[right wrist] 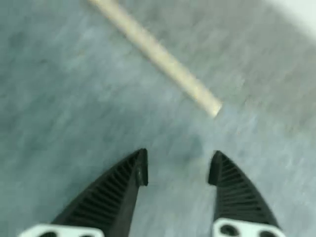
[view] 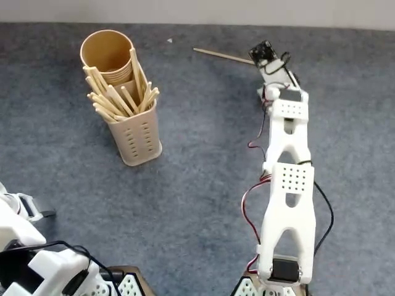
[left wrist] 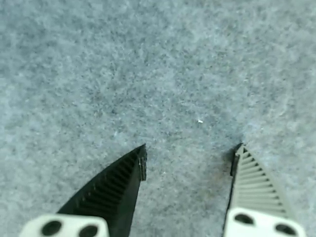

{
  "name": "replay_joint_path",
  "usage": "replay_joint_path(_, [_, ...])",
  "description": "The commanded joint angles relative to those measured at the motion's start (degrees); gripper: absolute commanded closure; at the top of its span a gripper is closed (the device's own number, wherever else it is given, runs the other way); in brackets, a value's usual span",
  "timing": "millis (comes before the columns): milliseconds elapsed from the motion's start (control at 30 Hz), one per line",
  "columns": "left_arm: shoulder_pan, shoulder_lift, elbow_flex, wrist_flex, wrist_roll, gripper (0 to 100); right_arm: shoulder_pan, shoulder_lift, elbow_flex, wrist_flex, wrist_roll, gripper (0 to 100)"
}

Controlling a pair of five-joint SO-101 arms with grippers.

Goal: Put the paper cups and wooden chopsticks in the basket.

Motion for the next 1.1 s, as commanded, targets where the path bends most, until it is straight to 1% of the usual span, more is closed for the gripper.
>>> replay_joint_path(0, [2.9, -0.4, -3.1, -0.1, -0.7, 73, -1.9, -4.4, -13.1, 30.1, -5.8, 96.8])
replay_joint_path(33, [4.3, -0.4, -4.5, 0.2, -0.6, 73, -2.4, -5.3, -18.7, 35.7, -7.6, 99.8])
replay_joint_path(67, [5.8, -0.4, -6.2, 0.2, -0.6, 73, -2.9, -6.0, -24.5, 40.8, -9.1, 97.9])
replay_joint_path(100, [7.1, -0.6, -8.1, 0.8, -0.6, 73, -3.2, -7.3, -30.1, 44.4, -10.6, 98.2])
replay_joint_path(133, [8.3, -1.1, -10.4, 2.7, -0.6, 73, -3.5, -8.9, -33.0, 43.6, -12.7, 99.8])
replay_joint_path(200, [11.1, -3.9, -16.2, 9.8, -0.6, 72, -2.7, -14.4, -29.1, 43.8, -17.8, 99.2])
replay_joint_path(300, [15.5, -11.8, -26.8, 23.0, -0.4, 73, -1.8, -24.0, -23.4, 43.9, -24.1, 99.3])
replay_joint_path(367, [19.7, -18.7, -33.5, 29.8, -0.4, 73, -2.8, -32.0, -20.3, 44.0, -25.0, 99.4])
replay_joint_path(433, [25.0, -26.2, -39.1, 35.3, -0.4, 76, -4.0, -41.5, -12.5, 44.0, -25.0, 99.4])
replay_joint_path(533, [34.1, -37.1, -43.8, 41.2, -0.4, 87, -6.4, -60.4, 6.5, 43.9, -24.9, 99.4])
replay_joint_path(600, [39.2, -43.4, -42.8, 43.3, -0.4, 95, -7.5, -74.7, 23.2, 43.8, -24.9, 99.4])
replay_joint_path(667, [42.0, -48.5, -38.8, 44.3, -0.4, 100, -8.7, -88.7, 40.5, 43.6, -23.7, 99.4])
replay_joint_path(733, [42.3, -53.4, -32.0, 44.3, -0.3, 97, -9.5, -102.2, 59.0, 40.3, -22.7, 99.4])
replay_joint_path(800, [42.3, -58.0, -23.8, 43.7, -0.3, 96, -9.5, -115.5, 79.3, 32.2, -22.6, 99.4])
replay_joint_path(867, [42.4, -63.3, -14.5, 40.0, -0.4, 95, -9.5, -128.6, 101.1, 21.3, -22.4, 99.4])
replay_joint_path(933, [42.4, -69.2, -4.6, 34.1, -0.4, 95, -9.5, -140.2, 120.1, 13.1, -21.2, 99.4])
replay_joint_path(1000, [42.4, -75.8, 5.8, 27.6, -0.6, 95, -9.4, -149.8, 133.6, 7.4, -16.3, 99.4])
replay_joint_path(1067, [42.4, -81.8, 15.4, 21.8, -0.7, 95, -9.0, -156.6, 142.5, 6.7, -12.1, 99.4])
